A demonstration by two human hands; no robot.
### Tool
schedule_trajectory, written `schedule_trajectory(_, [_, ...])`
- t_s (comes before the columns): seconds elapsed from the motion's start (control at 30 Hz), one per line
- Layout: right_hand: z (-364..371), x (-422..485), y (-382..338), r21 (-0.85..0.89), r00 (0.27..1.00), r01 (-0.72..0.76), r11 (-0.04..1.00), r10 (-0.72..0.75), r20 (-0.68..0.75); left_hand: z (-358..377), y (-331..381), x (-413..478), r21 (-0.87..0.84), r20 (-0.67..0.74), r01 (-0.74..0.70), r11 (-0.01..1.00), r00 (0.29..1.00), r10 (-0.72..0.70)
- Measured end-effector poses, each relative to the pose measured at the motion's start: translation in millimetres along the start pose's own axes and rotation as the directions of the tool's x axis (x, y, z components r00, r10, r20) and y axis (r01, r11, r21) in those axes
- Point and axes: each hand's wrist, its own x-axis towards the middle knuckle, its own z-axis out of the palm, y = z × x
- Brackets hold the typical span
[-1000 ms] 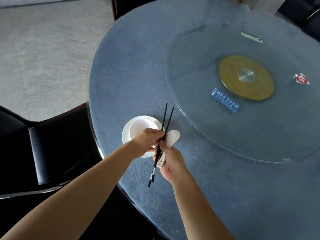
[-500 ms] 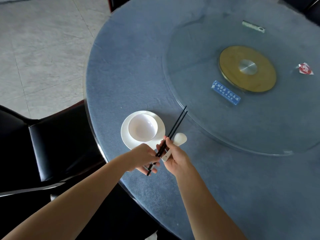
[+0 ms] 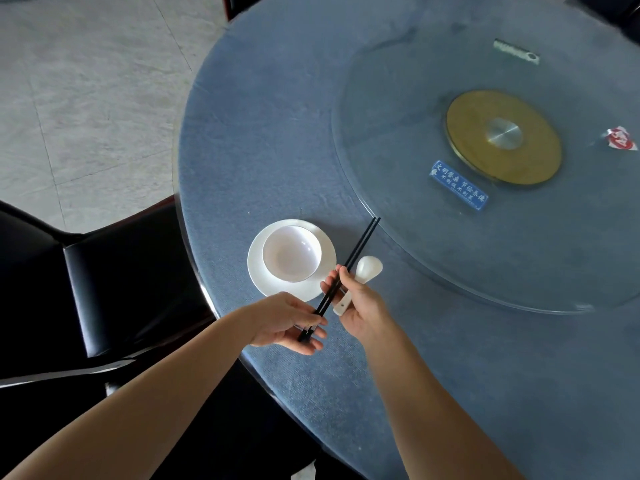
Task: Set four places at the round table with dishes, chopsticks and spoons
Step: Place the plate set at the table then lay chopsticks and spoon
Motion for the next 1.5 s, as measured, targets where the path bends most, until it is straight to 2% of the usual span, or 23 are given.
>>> schedule_trajectory(0.13, [0, 2, -4, -0.133, 1.0, 0.008, 0.991, -0.009, -0.011, -4, -2, 3, -0.029, -0.047, -0.006, 1.0, 0.999, 0.004])
schedule_trajectory(0.4, [-2, 10, -6, -0.298, 0.987, -0.017, 0.954, -0.032, -0.16, -5, -8, 10, -0.105, -0.099, -0.014, 0.994, 0.995, 0.004])
schedule_trajectory(0.53, [-3, 18, -9, -0.355, 0.968, -0.004, 0.935, -0.085, -0.234, -10, -16, 15, -0.242, -0.177, -0.059, 0.968, 0.984, 0.016])
schedule_trajectory(0.63, [1, 25, -9, -0.395, 0.968, 0.005, 0.919, -0.104, -0.228, -17, -23, 18, -0.31, -0.224, -0.094, 0.946, 0.974, 0.024])
schedule_trajectory(0.93, [11, 37, 2, -0.426, 0.957, -0.01, 0.905, -0.114, -0.265, -38, -27, 12, -0.283, -0.336, -0.137, 0.949, 0.941, 0.035])
schedule_trajectory(1.13, [19, 39, 7, -0.408, 0.948, -0.039, 0.912, -0.095, -0.304, -49, -22, 6, -0.242, -0.345, -0.118, 0.963, 0.938, 0.028])
schedule_trajectory(1.33, [18, 48, 8, -0.543, 0.919, -0.008, 0.84, -0.208, -0.335, -56, -25, 6, -0.236, -0.34, -0.09, 0.968, 0.94, 0.004])
schedule_trajectory(1.5, [16, 50, 8, -0.526, 0.916, 0.004, 0.85, -0.214, -0.34, -58, -26, 6, -0.261, -0.395, -0.108, 0.959, 0.919, -0.004])
